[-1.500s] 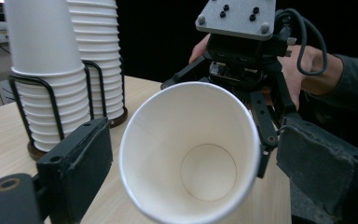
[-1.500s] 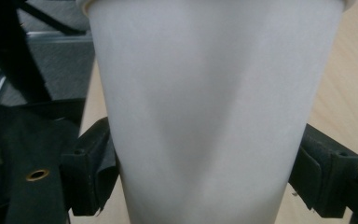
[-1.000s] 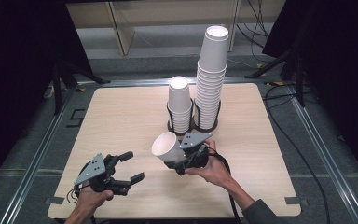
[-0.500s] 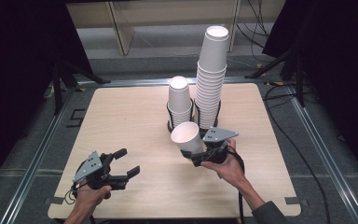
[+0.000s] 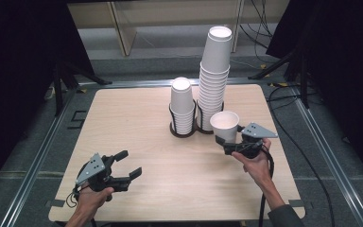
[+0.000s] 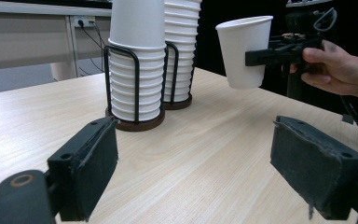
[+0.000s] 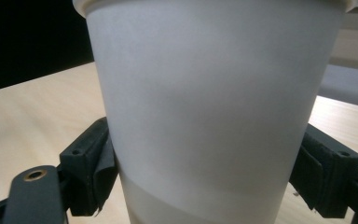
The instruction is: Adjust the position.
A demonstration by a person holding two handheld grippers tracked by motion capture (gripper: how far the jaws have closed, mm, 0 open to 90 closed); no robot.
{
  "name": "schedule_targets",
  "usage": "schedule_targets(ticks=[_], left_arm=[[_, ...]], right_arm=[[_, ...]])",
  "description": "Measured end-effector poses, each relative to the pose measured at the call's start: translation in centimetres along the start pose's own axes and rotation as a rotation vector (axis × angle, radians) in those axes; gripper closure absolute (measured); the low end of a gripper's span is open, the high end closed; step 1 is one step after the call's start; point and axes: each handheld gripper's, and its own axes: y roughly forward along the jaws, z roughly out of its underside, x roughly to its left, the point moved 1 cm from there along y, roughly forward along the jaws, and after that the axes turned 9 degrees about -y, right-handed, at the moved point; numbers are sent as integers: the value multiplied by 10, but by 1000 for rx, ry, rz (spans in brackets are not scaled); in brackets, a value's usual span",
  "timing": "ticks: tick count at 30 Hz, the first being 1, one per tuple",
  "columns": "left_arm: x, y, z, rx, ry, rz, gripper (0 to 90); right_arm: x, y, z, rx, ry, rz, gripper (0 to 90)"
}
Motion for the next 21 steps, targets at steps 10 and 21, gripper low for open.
schedule_targets(ticks=[10,21], left_arm=[[1,2,1,19,13,-22,145],[1,4,4,41,25,-29,146]], right_arm=[[-39,1,21,-15,24,139,187],[-59,20,33,18,22,208,187]])
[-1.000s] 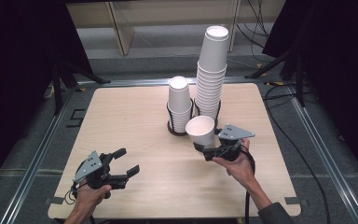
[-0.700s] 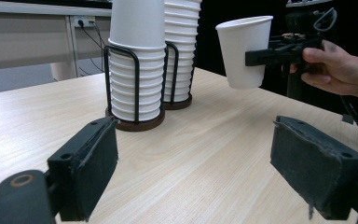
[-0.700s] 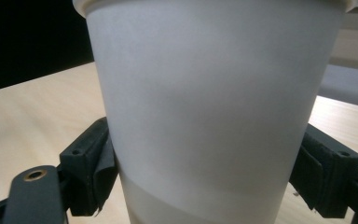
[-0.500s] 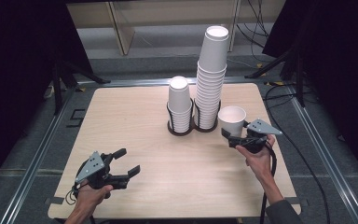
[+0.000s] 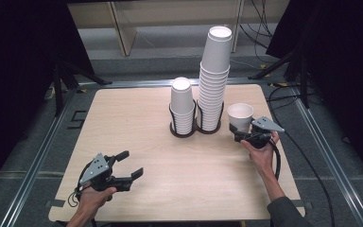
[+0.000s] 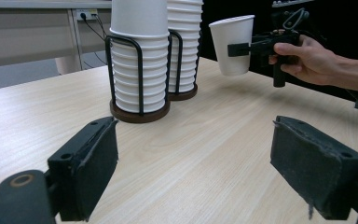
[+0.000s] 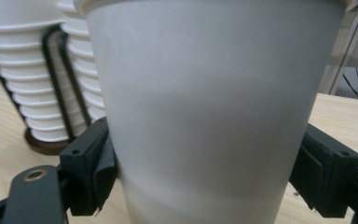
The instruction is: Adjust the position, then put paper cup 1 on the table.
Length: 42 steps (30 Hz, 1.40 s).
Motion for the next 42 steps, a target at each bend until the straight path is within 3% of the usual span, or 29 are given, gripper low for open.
schedule_targets(ticks=[7,9,20,26,28,30,34,42], left_arm=[[1,2,2,-16,-1,16,146],[0,0,1,7,3,1,146],[-1,0,2,11,8,14,146],[-1,1,2,-10,7,34,146],[-2,-1,1,10,11,21,146],[-2,-1,1,9,12,22,146],[-1,-2,0,7,10,21,146],[-1,-1,0,-18,2,34,146]], right_arm=[[-7,13,4,29,7,19,186],[-8,17,5,44,3,18,186],[-13,28,13,106,3,29,185],[-15,25,12,130,26,14,183],[-17,23,13,141,11,22,183],[-15,20,13,152,27,20,182],[-18,17,13,171,2,9,180],[-15,13,17,197,14,5,164]])
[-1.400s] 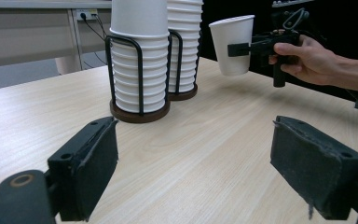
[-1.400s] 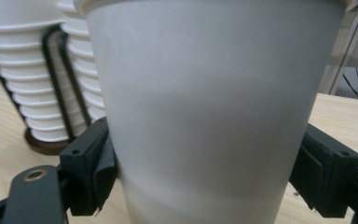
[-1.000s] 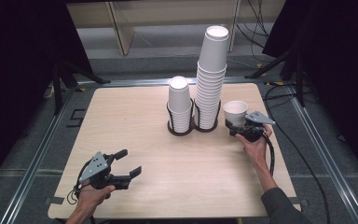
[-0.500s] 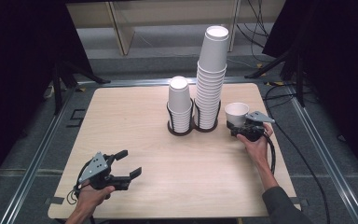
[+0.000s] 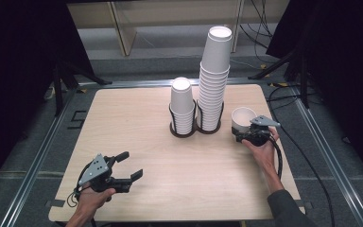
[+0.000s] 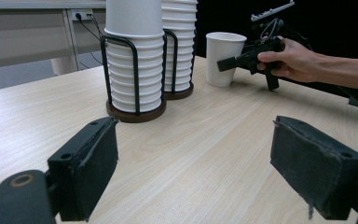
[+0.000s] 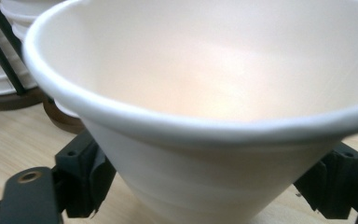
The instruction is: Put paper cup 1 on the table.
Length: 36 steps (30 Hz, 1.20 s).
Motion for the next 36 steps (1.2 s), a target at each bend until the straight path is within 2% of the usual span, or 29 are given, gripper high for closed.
schedule_targets(ticks=[9,10,11,13,15,16,17,18,20,21,22,23,24,25,27,29,30,31,32,33,34,35,36], left_arm=[[-1,0,0,-1,0,6,146],[-1,-2,-1,21,6,-8,146],[-1,-2,-1,21,6,-8,146],[-1,-2,-1,20,5,-9,146],[0,-3,-1,23,9,-9,146],[0,-2,-1,2,4,3,146],[1,-1,-1,-1,7,7,146],[0,-3,-1,20,8,-11,146],[0,-3,-1,18,4,-14,146],[1,-3,-1,18,5,-15,146],[1,-3,-1,18,6,-18,146],[1,-3,-1,28,10,-24,146],[2,-1,0,10,7,-11,146],[1,-3,0,32,6,-28,146],[2,-2,1,38,7,-35,146],[2,-1,2,49,7,-43,146],[3,1,3,38,6,-38,146],[3,-1,2,56,7,-51,146],[3,-1,3,56,7,-51,146],[3,-1,3,57,10,-53,146],[3,-1,3,57,14,-55,146],[4,1,3,45,13,-46,146],[3,0,3,65,17,-59,146]], right_arm=[[-1,-7,3,55,30,1,154],[-1,-8,4,56,22,-5,154],[-1,-10,4,76,33,0,154],[-1,-12,6,103,48,-8,155],[1,-17,8,121,44,-26,155],[3,-20,7,130,38,-15,155],[5,-23,8,130,36,-26,156],[6,-26,7,142,37,-35,156],[11,-35,7,132,82,-24,155],[12,-39,7,116,67,-14,155],[14,-45,6,123,69,-33,155],[19,-51,5,117,122,-42,155],[17,-56,5,106,74,-44,155],[18,-61,3,104,62,-39,155],[20,-70,0,81,50,-38,157],[25,-78,-5,92,50,-36,158],[27,-80,-6,78,50,-36,158],[30,-83,-9,72,48,-43,158],[34,-84,-10,66,80,-54,158],[32,-85,-11,60,41,-51,158],[34,-87,-14,67,54,-66,158],[35,-88,-16,63,40,-66,158],[37,-88,-19,46,50,-72,158]])
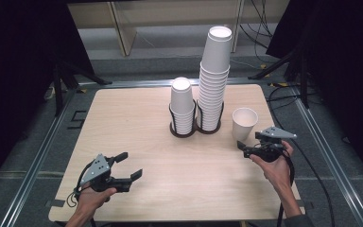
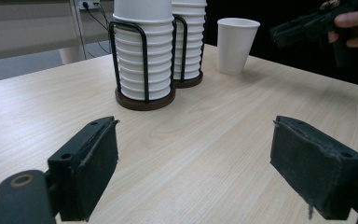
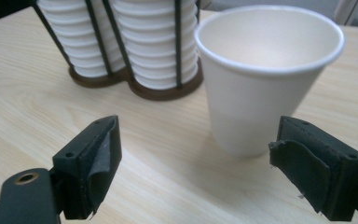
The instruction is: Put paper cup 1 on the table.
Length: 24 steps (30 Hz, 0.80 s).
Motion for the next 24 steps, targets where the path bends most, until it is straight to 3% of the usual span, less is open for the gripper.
schedule_targets(ticks=[7,13,15,17,18,19,20,23,24], left_arm=[[0,1,1,3,11,-6,146],[0,2,2,6,11,-14,146],[0,2,2,16,18,-15,147],[0,2,2,16,15,-17,147],[0,2,2,16,15,-17,146],[0,2,2,16,15,-17,147],[0,2,2,17,14,-17,147],[0,2,2,16,15,-18,147],[0,2,2,16,13,-19,147]], right_arm=[[11,-9,-24,-47,-19,-29,160],[15,-11,-45,-85,-73,-40,159],[18,-11,-51,-99,-55,-52,158],[19,-12,-60,-105,-70,-56,159],[21,-13,-63,-104,-47,-62,158],[19,-12,-66,-122,-81,-51,158],[22,-11,-69,-124,-43,-78,157],[22,-8,-81,-133,-85,-65,156],[23,-8,-83,-137,-74,-72,156]])
